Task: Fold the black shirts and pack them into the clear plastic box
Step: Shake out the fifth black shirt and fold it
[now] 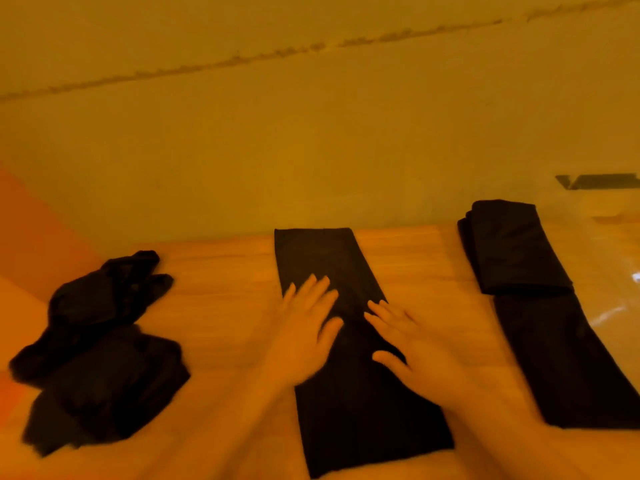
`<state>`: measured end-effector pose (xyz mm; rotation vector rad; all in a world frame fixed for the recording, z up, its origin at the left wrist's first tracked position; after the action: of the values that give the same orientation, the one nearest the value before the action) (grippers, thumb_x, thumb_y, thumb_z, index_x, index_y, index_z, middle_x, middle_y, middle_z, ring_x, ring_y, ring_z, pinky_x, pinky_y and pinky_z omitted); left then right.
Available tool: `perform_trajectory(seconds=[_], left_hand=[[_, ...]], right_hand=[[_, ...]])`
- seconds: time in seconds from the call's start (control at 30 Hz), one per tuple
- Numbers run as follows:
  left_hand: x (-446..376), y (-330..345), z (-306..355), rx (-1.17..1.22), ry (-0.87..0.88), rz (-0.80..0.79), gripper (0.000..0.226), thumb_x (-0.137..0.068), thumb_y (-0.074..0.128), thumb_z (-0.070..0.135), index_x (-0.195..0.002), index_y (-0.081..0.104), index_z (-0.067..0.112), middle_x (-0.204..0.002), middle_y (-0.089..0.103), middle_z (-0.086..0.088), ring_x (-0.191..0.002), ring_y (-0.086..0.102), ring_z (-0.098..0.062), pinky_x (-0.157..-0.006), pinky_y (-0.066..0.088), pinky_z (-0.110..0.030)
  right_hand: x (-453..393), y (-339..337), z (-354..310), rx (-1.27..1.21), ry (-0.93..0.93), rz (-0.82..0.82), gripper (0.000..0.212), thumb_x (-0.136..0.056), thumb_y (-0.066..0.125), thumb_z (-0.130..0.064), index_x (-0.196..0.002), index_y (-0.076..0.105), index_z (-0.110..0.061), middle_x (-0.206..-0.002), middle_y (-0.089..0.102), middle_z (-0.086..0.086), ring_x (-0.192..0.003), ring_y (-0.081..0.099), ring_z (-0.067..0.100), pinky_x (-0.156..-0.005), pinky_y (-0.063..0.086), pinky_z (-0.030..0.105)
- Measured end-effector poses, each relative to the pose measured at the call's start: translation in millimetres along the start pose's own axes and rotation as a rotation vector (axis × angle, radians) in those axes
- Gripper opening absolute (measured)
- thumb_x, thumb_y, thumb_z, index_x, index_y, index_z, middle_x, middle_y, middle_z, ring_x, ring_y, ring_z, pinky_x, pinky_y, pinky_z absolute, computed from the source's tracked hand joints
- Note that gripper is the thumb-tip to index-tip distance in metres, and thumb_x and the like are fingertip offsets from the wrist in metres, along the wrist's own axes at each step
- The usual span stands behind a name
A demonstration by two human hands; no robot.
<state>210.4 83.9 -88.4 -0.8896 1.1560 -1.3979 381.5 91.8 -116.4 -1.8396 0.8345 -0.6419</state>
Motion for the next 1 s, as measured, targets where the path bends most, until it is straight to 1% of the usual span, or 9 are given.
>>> perform_trajectory(seconds=[0.1, 0.2, 0.3, 0.37, 0.47, 0.53, 0.63, 0.73, 1.0], left_hand=[[72, 18, 33, -0.069, 0.085, -0.181, 0.062, -0.091, 0.018, 0.054, -0.147, 0.004, 0.031, -0.144, -0.018, 0.017, -0.134, -0.022, -0.004, -0.105, -0.021, -0.026], [117, 38, 42, -0.207, 0.115, -0.18, 0.064, -0.093, 0.021, 0.058, -0.147, 0.003, 0.029, -0.147, -0.017, 0.008, -0.138, -0.017, -0.013, -0.115, -0.004, -0.036], [146, 46, 39, -0.18, 0.087, -0.237, 0.075, -0.087, 0.025, 0.062, -0.143, -0.012, 0.028, -0.145, -0.025, 0.007, -0.135, -0.025, -0.017, -0.108, -0.016, -0.034], [157, 45, 38, -0.166, 0.097, -0.268, 0.071, -0.095, 0.035, 0.047, -0.145, -0.01, 0.027, -0.142, -0.025, 0.012, -0.134, -0.026, -0.011, -0.104, -0.02, -0.028], [170, 41, 31, -0.218, 0.175, -0.142, 0.066, -0.085, 0.063, 0.022, -0.143, 0.031, 0.025, -0.148, 0.012, 0.009, -0.137, 0.01, -0.003, -0.111, 0.01, -0.023], [178, 39, 26, -0.133, 0.187, -0.062, 0.063, -0.055, 0.084, 0.018, -0.115, 0.064, 0.029, -0.124, 0.059, 0.01, -0.115, 0.054, -0.001, -0.092, 0.046, -0.019], [188, 33, 26, 0.118, 0.171, 0.041, 0.034, -0.078, 0.061, 0.009, -0.107, 0.068, 0.024, -0.114, 0.065, 0.008, -0.109, 0.058, 0.0, -0.087, 0.051, -0.021], [192, 18, 24, 0.367, -0.078, 0.055, 0.026, -0.093, 0.053, 0.021, -0.117, 0.064, 0.023, -0.114, 0.057, 0.018, -0.108, 0.051, 0.007, -0.094, 0.039, -0.01], [188, -33, 30, 0.723, -0.228, 0.047, 0.015, -0.091, 0.057, 0.023, -0.089, 0.07, 0.016, -0.078, 0.064, -0.006, -0.068, 0.057, -0.007, -0.067, 0.046, -0.021]], right_hand=[[39, 2, -13, 0.158, -0.096, 0.008, 0.077, -0.077, -0.012, -0.069, -0.14, 0.008, -0.031, -0.148, 0.003, -0.015, -0.138, 0.002, 0.003, -0.115, 0.009, 0.029], [81, 13, -21, 0.164, -0.077, -0.189, 0.076, -0.072, -0.01, -0.071, -0.138, -0.011, -0.033, -0.148, -0.011, -0.019, -0.138, -0.011, -0.001, -0.115, -0.006, 0.023], [111, 25, -14, 0.244, 0.009, -0.164, 0.07, -0.089, 0.007, -0.068, -0.147, 0.002, -0.028, -0.142, 0.039, -0.016, -0.13, 0.038, 0.005, -0.102, 0.039, 0.025], [122, 30, -13, 0.283, 0.018, -0.073, 0.064, -0.091, 0.0, -0.061, -0.145, 0.02, -0.033, -0.129, 0.053, -0.017, -0.119, 0.046, 0.002, -0.089, 0.046, 0.023], [131, 32, -23, 0.271, 0.001, -0.095, 0.063, -0.096, -0.001, -0.05, -0.119, 0.056, -0.036, -0.116, 0.064, -0.015, -0.113, 0.051, 0.001, -0.082, 0.05, 0.023], [137, 25, -30, 0.237, -0.035, -0.053, 0.032, -0.093, 0.039, -0.048, -0.115, 0.058, -0.036, -0.114, 0.065, -0.014, -0.112, 0.056, 0.003, -0.081, 0.051, 0.022], [143, 32, -34, 0.115, -0.045, 0.076, 0.058, -0.054, 0.088, -0.029, -0.108, 0.065, -0.033, -0.113, 0.066, -0.013, -0.108, 0.059, 0.003, -0.084, 0.051, 0.025], [147, 15, -44, -0.133, 0.03, 0.153, 0.032, -0.084, 0.066, -0.021, -0.105, 0.055, -0.042, -0.121, 0.053, -0.018, -0.117, 0.041, -0.005, -0.101, 0.038, 0.018], [138, -27, -56, -0.723, 0.207, 0.154, 0.023, -0.087, 0.06, -0.006, -0.078, 0.062, -0.028, -0.074, 0.061, -0.012, -0.067, 0.059, -0.003, -0.064, 0.045, 0.009]])
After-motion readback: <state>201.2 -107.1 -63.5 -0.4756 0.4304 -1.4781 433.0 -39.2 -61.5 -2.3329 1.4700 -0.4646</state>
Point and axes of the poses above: each hand's wrist, its own x-axis away from the middle knuckle, its own y-axis out of the palm, z = x × y, the point moved 4 cm from there along -x, towards the middle knuckle
